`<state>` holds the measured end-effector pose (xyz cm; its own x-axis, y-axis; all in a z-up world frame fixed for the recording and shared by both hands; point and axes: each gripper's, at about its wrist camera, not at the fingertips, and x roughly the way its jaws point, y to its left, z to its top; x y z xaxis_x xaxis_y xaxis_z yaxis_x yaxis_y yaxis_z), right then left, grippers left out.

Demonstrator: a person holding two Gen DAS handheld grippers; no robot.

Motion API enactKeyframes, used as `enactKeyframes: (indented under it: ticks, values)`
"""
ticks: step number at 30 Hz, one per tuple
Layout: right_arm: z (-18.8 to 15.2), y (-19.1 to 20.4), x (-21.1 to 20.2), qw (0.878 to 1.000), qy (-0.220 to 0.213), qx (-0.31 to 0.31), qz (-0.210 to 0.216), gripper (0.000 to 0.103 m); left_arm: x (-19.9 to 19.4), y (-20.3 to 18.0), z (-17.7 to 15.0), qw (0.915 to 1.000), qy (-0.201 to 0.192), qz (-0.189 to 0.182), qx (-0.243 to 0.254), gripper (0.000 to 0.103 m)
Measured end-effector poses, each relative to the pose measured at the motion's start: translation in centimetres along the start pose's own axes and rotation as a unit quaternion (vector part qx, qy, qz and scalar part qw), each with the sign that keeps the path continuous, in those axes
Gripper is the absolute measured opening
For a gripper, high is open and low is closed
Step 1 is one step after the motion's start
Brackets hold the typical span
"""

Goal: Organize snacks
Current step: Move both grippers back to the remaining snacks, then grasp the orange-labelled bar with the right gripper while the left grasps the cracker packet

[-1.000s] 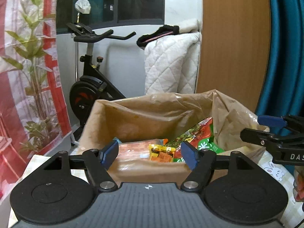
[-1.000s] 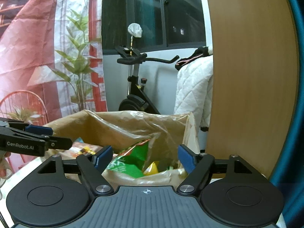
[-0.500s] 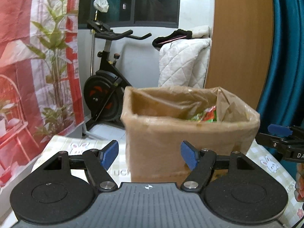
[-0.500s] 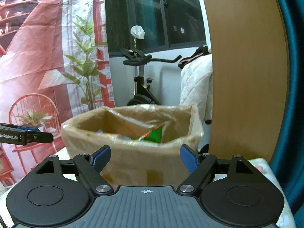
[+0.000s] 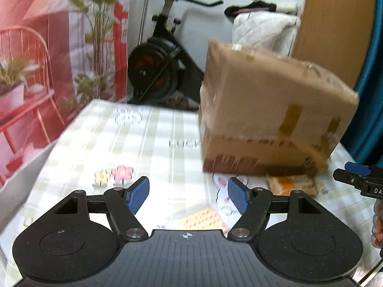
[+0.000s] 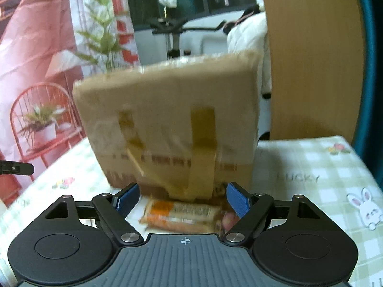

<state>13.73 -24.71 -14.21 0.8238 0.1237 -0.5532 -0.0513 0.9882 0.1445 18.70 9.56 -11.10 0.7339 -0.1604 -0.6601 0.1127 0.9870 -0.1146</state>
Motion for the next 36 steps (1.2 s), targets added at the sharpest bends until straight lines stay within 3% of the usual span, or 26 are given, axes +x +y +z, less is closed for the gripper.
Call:
enactKeyframes:
  ticks: [7,12,21,25,30,36]
  values:
    - [-2.2,-0.1,3.3,0.998,0.054,-0.006,0.004,0.079,3.3,0.6,-1.7,0.9997,0.025,-0.007,0.002,0.074]
    - [-2.1,0.1,5.4,0.997,0.065,-0.032,0.016,0.080,4.3,0.6,-3.1,0.9993,0.030,-0.021,0.008,0.074]
    - [-1.2,2.5,9.3,0.986,0.084,-0.136,0.049,0.084,5.5,-0.4,-5.9,0.9946,0.045,-0.056,0.075,0.074]
    - [-0.9,3.2,10.8,0.981,0.101,-0.157,0.053,0.087,6.2,-1.3,-6.3,0.9908,0.042,-0.041,0.122,0.078]
    - [-1.2,2.9,11.7,0.980,0.123,-0.143,0.056,0.090,7.7,-0.7,-5.7,0.9927,0.052,-0.038,0.102,0.079]
    - [-2.4,1.1,11.4,0.983,0.151,-0.083,0.061,0.089,8.9,0.1,-5.5,0.9961,0.056,-0.018,0.066,0.079]
